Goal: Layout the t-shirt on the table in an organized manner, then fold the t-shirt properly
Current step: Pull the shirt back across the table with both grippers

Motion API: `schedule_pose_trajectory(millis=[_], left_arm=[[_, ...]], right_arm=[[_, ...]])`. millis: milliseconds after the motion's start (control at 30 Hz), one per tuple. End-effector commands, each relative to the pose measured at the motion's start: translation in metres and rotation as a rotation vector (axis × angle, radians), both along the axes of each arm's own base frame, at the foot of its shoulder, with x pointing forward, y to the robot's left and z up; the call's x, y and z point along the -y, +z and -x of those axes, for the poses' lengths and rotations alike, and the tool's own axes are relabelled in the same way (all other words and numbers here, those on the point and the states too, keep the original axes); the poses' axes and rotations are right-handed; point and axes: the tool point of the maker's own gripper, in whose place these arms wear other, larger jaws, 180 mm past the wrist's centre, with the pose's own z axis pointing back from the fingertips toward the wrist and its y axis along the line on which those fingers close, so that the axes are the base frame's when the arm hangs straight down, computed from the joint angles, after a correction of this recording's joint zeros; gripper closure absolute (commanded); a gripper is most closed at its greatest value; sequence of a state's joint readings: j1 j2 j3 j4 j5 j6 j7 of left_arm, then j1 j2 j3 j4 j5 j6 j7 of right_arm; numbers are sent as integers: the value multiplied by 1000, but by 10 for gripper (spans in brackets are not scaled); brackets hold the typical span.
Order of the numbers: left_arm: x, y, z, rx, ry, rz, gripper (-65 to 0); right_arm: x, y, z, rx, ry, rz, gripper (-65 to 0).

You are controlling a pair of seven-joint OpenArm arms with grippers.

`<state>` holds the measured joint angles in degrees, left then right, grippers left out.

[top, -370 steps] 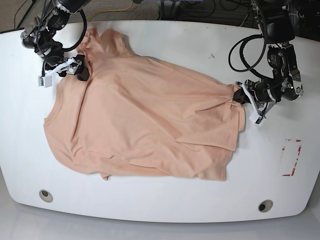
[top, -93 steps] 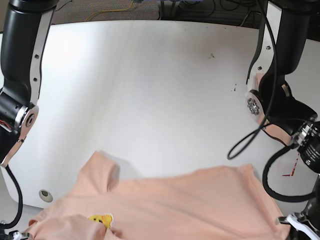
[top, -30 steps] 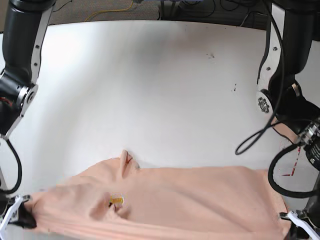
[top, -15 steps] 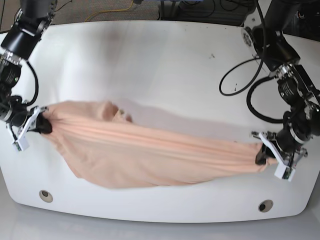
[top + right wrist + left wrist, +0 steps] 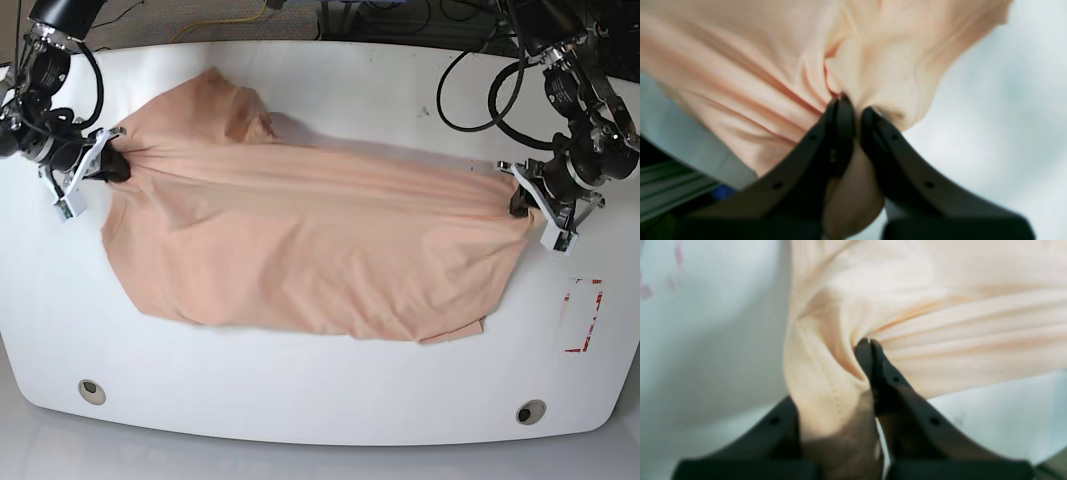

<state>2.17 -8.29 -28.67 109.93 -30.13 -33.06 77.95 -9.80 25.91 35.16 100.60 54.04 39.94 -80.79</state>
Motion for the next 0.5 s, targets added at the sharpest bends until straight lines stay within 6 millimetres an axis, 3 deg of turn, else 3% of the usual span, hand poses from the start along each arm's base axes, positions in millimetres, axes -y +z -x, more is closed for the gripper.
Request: schedule_pose_trajectory(millis=[0, 200, 467], left_arm=[[-9, 4, 6, 16, 13, -12, 0], [-20, -15, 36, -59, 52, -8, 0], [-32, -33, 69, -150, 62, -37, 0]], right_arm=[[4, 4, 5, 7, 5, 31, 0], [-9, -13, 30, -51, 7, 5, 0], [-10, -27, 57, -127, 8, 2, 0]])
